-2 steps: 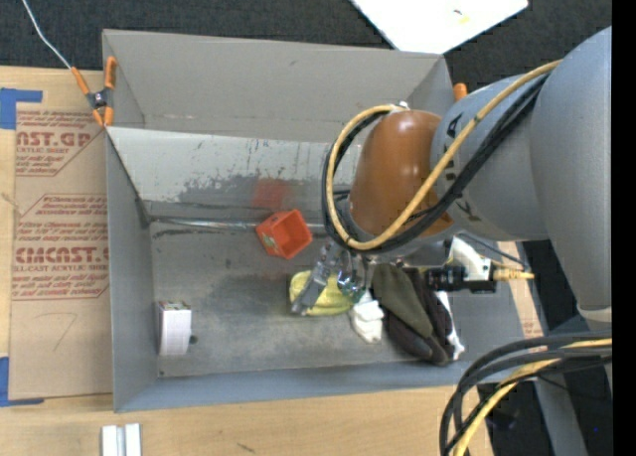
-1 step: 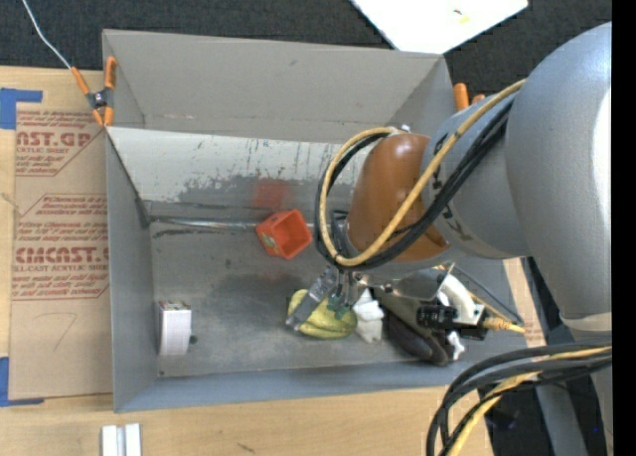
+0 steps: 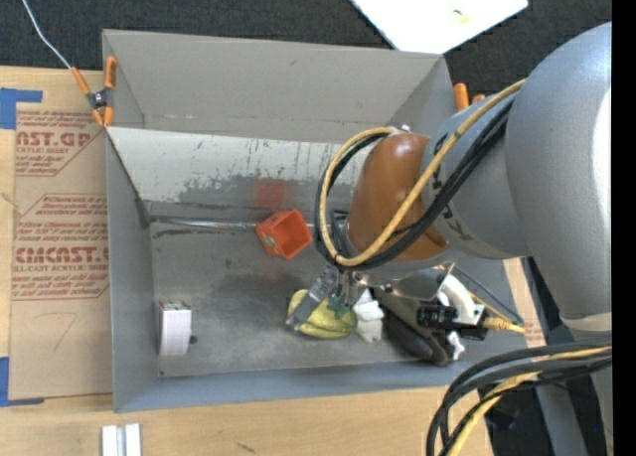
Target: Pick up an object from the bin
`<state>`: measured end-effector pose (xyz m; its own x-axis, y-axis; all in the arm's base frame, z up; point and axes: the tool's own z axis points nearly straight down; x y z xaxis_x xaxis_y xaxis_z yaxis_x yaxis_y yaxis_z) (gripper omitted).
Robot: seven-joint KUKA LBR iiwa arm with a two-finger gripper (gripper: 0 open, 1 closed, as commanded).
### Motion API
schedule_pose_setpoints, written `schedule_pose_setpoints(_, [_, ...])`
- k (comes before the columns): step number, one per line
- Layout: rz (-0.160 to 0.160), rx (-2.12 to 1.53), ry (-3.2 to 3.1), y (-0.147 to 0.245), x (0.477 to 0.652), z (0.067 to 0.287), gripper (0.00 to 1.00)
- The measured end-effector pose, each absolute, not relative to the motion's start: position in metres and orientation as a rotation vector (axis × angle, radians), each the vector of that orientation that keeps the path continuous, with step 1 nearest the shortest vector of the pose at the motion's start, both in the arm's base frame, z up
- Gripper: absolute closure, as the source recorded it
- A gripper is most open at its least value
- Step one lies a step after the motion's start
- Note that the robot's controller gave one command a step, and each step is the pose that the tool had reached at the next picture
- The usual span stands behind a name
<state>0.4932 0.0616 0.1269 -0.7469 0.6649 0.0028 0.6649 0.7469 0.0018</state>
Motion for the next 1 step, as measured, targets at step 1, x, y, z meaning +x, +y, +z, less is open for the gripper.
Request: schedule_pose_setpoints(1, [0.000,-1.097,-2.937,0.0560,0.4892,0.2046,1.00])
